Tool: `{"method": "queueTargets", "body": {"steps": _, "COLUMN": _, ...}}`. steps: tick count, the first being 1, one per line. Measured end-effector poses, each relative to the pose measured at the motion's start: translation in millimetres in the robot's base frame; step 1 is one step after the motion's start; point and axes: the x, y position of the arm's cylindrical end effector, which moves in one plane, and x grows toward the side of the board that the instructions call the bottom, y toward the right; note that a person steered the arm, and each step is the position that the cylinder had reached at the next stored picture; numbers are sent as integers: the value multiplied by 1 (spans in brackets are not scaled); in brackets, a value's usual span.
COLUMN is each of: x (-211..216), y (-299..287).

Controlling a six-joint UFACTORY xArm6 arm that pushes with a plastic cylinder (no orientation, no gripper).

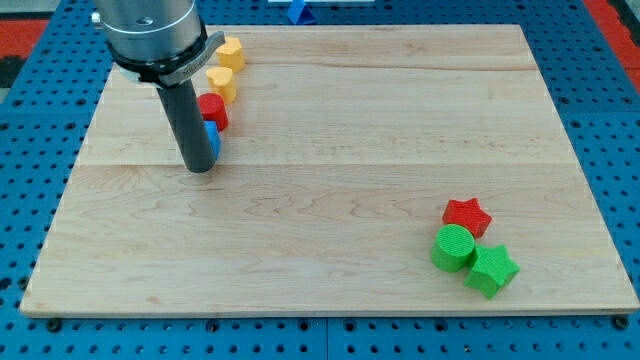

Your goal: Place the red star below the blue cube

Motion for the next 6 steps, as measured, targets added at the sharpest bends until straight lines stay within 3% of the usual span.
{"method": "queueTargets", "body": {"steps": 2, "x": 21, "y": 37}}
{"method": "queueTargets", "body": {"steps": 6, "x": 19, "y": 373}}
